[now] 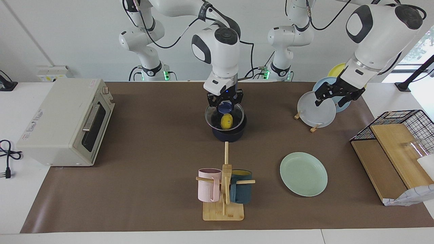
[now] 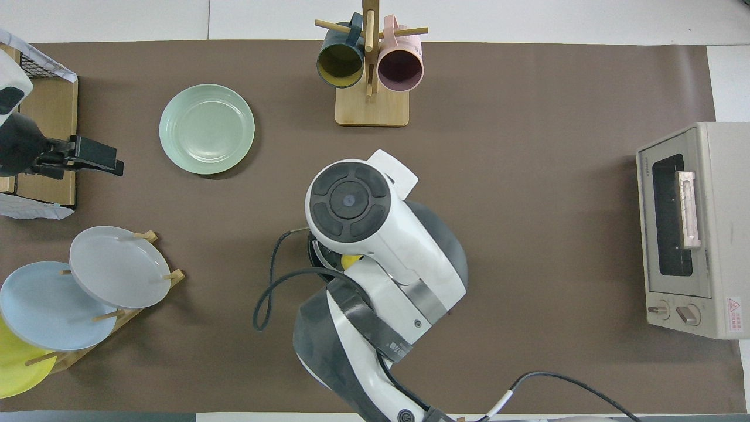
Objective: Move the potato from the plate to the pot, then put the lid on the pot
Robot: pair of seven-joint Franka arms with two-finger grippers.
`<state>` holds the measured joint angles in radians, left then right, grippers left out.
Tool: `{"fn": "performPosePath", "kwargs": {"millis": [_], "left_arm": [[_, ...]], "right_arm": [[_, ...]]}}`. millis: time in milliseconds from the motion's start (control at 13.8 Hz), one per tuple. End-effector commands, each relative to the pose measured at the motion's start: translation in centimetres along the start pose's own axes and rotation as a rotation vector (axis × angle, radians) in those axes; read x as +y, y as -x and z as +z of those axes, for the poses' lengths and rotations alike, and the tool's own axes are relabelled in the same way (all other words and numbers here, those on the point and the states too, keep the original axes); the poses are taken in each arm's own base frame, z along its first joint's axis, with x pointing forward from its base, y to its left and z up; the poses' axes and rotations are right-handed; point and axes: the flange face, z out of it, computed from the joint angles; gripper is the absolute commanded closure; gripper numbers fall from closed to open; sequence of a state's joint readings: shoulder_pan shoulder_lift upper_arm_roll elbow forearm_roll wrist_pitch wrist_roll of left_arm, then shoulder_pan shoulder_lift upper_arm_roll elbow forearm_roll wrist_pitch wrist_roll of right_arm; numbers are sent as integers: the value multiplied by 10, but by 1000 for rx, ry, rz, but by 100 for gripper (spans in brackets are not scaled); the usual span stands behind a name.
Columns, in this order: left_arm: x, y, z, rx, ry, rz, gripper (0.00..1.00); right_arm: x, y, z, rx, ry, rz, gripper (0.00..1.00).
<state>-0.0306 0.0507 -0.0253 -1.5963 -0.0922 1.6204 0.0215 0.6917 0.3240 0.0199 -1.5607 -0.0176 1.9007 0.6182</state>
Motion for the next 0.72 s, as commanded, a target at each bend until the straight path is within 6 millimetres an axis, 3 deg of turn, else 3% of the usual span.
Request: {"fn": "performPosePath", "kwargs": {"millis": [0, 362, 507, 652], "left_arm": [[-2, 7, -9, -15, -47, 27, 0], [-3, 11, -8, -48, -66, 28, 0], [-2, 12, -10, -52, -82, 31, 0], [-6, 11, -29, -10, -89, 24, 0]], "right_arm": [[0, -4, 1, 17, 21, 56, 100], [-17, 12, 25, -2, -7, 110, 100], [-21, 16, 25, -8, -4, 103, 100], [-19, 18, 29, -14, 1, 103, 100]]}}
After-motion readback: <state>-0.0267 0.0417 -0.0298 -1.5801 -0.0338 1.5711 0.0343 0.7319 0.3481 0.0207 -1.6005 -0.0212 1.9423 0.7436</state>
